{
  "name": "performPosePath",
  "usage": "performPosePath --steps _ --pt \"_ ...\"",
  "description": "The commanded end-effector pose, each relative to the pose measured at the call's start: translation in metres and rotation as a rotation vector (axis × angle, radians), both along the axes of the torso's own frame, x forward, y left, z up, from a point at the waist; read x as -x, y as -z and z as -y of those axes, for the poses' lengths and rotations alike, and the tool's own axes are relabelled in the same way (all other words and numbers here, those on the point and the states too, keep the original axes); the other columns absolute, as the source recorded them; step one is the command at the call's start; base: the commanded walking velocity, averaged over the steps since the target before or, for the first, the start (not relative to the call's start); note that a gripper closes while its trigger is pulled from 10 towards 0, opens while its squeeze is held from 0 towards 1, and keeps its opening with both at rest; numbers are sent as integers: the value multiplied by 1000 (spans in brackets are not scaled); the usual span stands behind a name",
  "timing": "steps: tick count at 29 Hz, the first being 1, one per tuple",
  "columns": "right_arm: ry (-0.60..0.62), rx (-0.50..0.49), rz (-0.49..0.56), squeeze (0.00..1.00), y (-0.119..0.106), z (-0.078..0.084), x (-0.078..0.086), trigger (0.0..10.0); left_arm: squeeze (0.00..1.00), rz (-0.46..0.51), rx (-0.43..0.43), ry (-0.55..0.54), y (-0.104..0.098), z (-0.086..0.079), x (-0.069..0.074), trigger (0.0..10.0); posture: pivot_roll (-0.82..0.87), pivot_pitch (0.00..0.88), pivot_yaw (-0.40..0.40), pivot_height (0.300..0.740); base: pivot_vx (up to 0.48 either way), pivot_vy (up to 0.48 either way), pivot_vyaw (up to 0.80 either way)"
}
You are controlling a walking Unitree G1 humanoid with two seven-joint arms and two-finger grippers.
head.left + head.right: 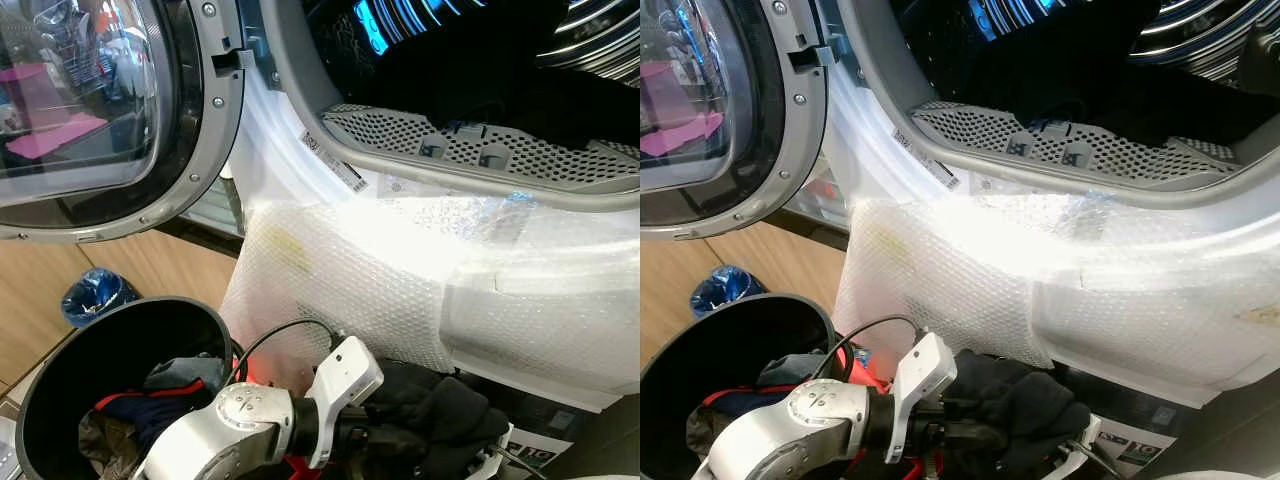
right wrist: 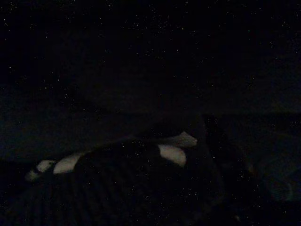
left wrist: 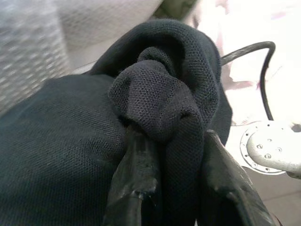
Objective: Clothes washing
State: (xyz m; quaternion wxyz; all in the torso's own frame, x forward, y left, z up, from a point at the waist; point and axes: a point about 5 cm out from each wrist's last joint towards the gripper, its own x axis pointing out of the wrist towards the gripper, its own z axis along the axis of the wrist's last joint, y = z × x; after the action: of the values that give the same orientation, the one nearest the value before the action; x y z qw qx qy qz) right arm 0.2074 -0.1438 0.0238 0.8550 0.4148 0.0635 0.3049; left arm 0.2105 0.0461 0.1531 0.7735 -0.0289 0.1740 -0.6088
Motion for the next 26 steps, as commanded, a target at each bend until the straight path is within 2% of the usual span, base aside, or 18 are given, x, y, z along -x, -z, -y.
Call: performPosePath --steps 1,5,6,11,13,16,19,20,23,24,25,26 --pt "30 4 48 0 -6 4 -5 0 0 -50 -42 -33 7 -11 2 10000 -29 102 109 740 0 0 0" --pt "34 3 46 0 -5 2 -6 0 0 -66 -40 -51 6 -17 4 10000 -24 95 115 740 0 0 0" --pt "37 0 49 0 -5 1 -7 0 1000 -75 -40 -62 6 -20 5 10000 -22 88 120 740 0 0 0" --pt "45 -2 53 0 -5 -1 -11 0 1000 -83 -38 -68 4 -26 8 10000 -19 80 125 740 0 0 0" --pt "52 5 50 0 -3 -2 -13 0 1000 -49 -94 -78 2 -36 9 10000 -23 69 134 740 0 0 0" --pt "60 -5 54 0 -2 -4 -14 0 1000 -43 -84 -65 -7 -46 13 10000 -17 60 142 740 0 0 0" --pt "58 -4 56 0 0 -5 -14 0 1000 -34 -128 -78 -8 -60 14 10000 -13 49 147 740 0 0 0" --pt "58 -4 56 0 0 -5 -14 0 1000 -34 -128 -78 -8 -60 14 10000 -13 49 147 740 0 0 0" --pt "66 1 55 0 3 -3 -13 0 1000 -34 -166 -106 -7 -75 14 10000 -9 43 152 740 0 0 0" --pt "72 10 48 0 5 -1 -13 0 1000 -42 -197 -118 -6 -85 17 10000 -7 39 160 740 0 0 0" --pt "79 25 35 0 8 1 -12 0 1000 -63 -255 -143 -2 -101 21 10000 -7 38 162 740 0 0 0" --pt "79 25 35 0 8 1 -12 0 1000 -63 -255 -143 -2 -101 21 10000 -7 38 162 740 0 0 0"
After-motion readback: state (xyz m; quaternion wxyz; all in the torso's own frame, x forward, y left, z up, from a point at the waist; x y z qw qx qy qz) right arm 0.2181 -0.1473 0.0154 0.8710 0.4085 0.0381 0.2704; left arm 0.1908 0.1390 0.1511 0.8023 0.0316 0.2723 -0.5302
